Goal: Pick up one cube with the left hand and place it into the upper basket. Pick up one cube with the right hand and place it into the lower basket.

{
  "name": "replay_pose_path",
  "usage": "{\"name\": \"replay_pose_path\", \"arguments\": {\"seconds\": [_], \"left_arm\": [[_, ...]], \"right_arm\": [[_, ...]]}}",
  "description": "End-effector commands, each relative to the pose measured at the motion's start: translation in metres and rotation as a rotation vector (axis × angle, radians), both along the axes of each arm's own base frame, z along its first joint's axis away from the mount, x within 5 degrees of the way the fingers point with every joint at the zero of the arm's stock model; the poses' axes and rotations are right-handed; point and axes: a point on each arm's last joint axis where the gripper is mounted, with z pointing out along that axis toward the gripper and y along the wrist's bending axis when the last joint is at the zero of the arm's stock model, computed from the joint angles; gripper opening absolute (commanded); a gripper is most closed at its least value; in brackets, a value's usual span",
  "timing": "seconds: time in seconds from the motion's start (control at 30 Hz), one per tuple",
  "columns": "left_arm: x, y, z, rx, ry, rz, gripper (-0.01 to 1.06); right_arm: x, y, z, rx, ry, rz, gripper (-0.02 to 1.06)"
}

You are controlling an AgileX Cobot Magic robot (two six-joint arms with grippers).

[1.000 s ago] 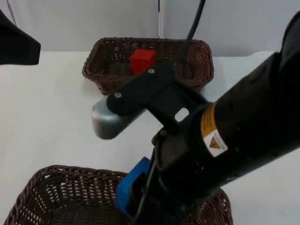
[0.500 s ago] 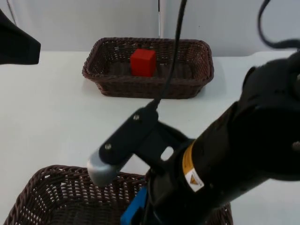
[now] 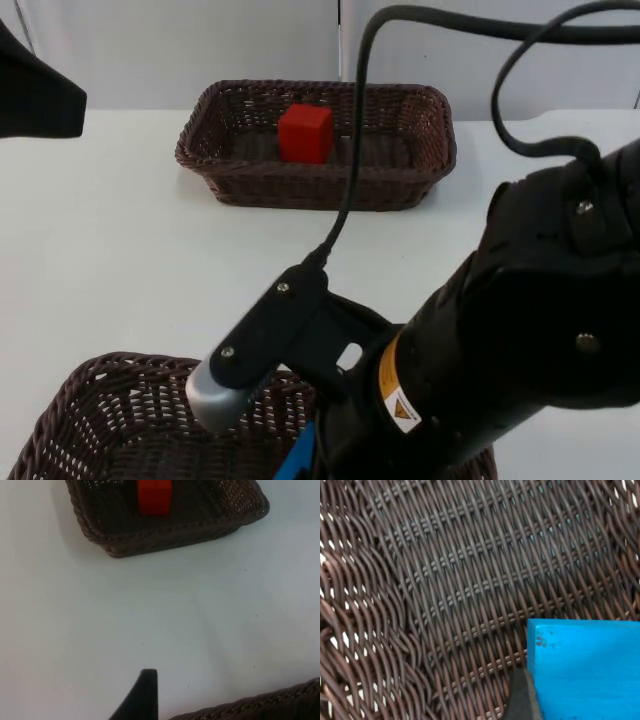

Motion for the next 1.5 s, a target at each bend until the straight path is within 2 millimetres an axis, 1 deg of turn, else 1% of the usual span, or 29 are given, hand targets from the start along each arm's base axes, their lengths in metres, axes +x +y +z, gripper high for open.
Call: {"name": "replay_pose_path", "arguments": {"seconds": [0.0, 0.03, 0.1, 0.17, 0.33, 0.43, 0.47, 0.53, 0.63, 0.67, 0.7, 0.73, 0.77, 0.8, 0.9, 0.97, 1.0, 1.07, 1.13, 1.17, 1.27, 1.33, 1.37, 1.4, 1.47], "left_arm": [[-0.001, 0.001, 0.000, 0.008, -0.011, 0.002, 0.96], [-0.001, 0.001, 0.000, 0.008, -0.011, 0.002, 0.96], [-0.001, 0.001, 0.000, 0.008, -0.011, 0.002, 0.96], [-0.001, 0.001, 0.000, 0.008, -0.011, 0.002, 0.96], [-0.001, 0.001, 0.000, 0.008, -0.011, 0.002, 0.96], [-0.001, 0.001, 0.000, 0.008, -0.011, 0.002, 0.96], [-0.001, 0.001, 0.000, 0.008, -0.011, 0.002, 0.96], [-0.001, 0.001, 0.000, 0.008, -0.011, 0.002, 0.96], [-0.001, 0.001, 0.000, 0.008, -0.011, 0.002, 0.96], [-0.001, 0.001, 0.000, 0.008, -0.011, 0.002, 0.96], [-0.001, 0.001, 0.000, 0.010, -0.012, 0.002, 0.96], [-0.001, 0.001, 0.000, 0.013, -0.014, 0.001, 0.96], [-0.001, 0.002, 0.000, 0.016, -0.014, 0.000, 0.96], [-0.001, 0.002, 0.000, 0.016, -0.014, 0.000, 0.96], [-0.001, 0.002, 0.000, 0.017, -0.014, -0.001, 0.96], [-0.001, 0.002, 0.000, 0.019, -0.014, -0.001, 0.96], [-0.001, 0.002, 0.000, 0.019, -0.014, -0.001, 0.96], [-0.001, 0.002, 0.000, 0.021, -0.014, -0.001, 0.96], [-0.001, 0.002, 0.000, 0.021, -0.014, -0.001, 0.96], [-0.001, 0.002, 0.000, 0.021, -0.014, -0.001, 0.96], [-0.003, 0.002, 0.001, 0.019, -0.022, -0.001, 0.96], [-0.007, 0.003, 0.005, 0.015, -0.041, -0.003, 0.96], [-0.007, 0.003, 0.005, 0.015, -0.041, -0.003, 0.96], [-0.009, 0.003, 0.007, 0.013, -0.055, -0.002, 0.96], [-0.019, 0.005, 0.015, 0.004, -0.104, -0.004, 0.96]], "right_arm": [[-0.001, 0.002, 0.002, 0.006, -0.002, 0.007, 0.56], [-0.001, 0.002, 0.002, 0.006, -0.002, 0.007, 0.56], [-0.001, 0.002, 0.002, 0.006, -0.002, 0.007, 0.70], [-0.001, 0.002, 0.002, 0.006, -0.002, 0.007, 0.77], [-0.001, 0.002, 0.003, 0.006, -0.002, 0.007, 0.77], [-0.001, 0.001, 0.009, 0.012, -0.006, 0.006, 0.77], [-0.002, -0.001, 0.017, 0.025, -0.012, 0.004, 0.77], [-0.002, -0.002, 0.028, 0.047, -0.025, 0.005, 0.77], [-0.004, -0.006, 0.061, 0.130, -0.075, 0.011, 0.77], [-0.004, -0.006, 0.061, 0.130, -0.075, 0.011, 0.77], [-0.005, -0.008, 0.071, 0.157, -0.092, 0.014, 0.77], [-0.007, -0.013, 0.090, 0.203, -0.126, 0.021, 0.77], [-0.008, -0.016, 0.101, 0.230, -0.148, 0.027, 0.77], [-0.008, -0.016, 0.101, 0.230, -0.148, 0.027, 0.77], [-0.014, -0.029, 0.137, 0.333, -0.201, 0.025, 0.77], [-0.018, -0.037, 0.156, 0.386, -0.228, 0.024, 0.77], [-0.018, -0.037, 0.156, 0.386, -0.228, 0.024, 0.77], [-0.022, -0.045, 0.172, 0.435, -0.253, 0.023, 0.77], [-0.026, -0.052, 0.184, 0.472, -0.272, 0.022, 0.77], [-0.026, -0.052, 0.184, 0.472, -0.272, 0.022, 0.77], [-0.031, -0.063, 0.200, 0.524, -0.295, 0.020, 0.77], [-0.035, -0.070, 0.211, 0.559, -0.313, 0.019, 0.77], [-0.035, -0.070, 0.211, 0.559, -0.313, 0.019, 0.77], [-0.036, -0.073, 0.215, 0.572, -0.323, 0.020, 0.77], [-0.041, -0.082, 0.225, 0.606, -0.340, 0.019, 0.77]]}}
